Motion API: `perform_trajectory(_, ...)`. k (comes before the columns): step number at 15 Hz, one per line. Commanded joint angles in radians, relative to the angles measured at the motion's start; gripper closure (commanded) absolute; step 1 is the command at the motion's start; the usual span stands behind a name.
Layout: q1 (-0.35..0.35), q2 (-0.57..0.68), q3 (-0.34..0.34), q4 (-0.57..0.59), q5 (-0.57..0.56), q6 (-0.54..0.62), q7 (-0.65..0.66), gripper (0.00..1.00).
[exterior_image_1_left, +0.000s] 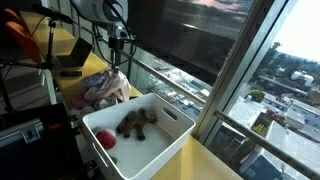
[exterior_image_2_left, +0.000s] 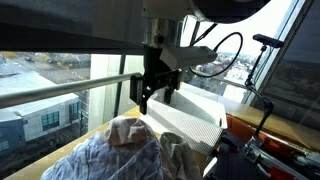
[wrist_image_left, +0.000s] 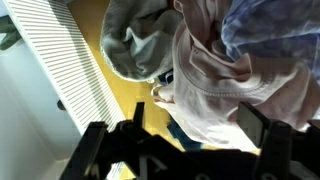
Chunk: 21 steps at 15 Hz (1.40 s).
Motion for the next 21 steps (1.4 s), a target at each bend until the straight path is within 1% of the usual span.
perform_trajectory(1,-0.058,-0.099,-0.027,-0.027,-0.031,-0.002,-0.021,0.00)
perform_trajectory(2,-0.079,-0.116,-0.040,-0.033,-0.045,0.021,-0.010,0.00)
perform_trajectory(6,-0.182,-0.165,-0.098,-0.058,-0.037,0.092,0.033,0.00)
perform_trajectory(9,-0.241,-0.196,-0.143,-0.100,-0.058,0.152,0.073,0.00)
perform_trajectory(12,-0.294,-0.209,-0.170,-0.128,-0.046,0.153,0.055,0.00)
perform_trajectory(16,-0.340,-0.157,-0.180,-0.119,-0.021,0.161,0.023,0.00)
perform_trajectory(21,-0.371,-0.032,-0.185,-0.075,0.023,0.207,-0.018,0.00)
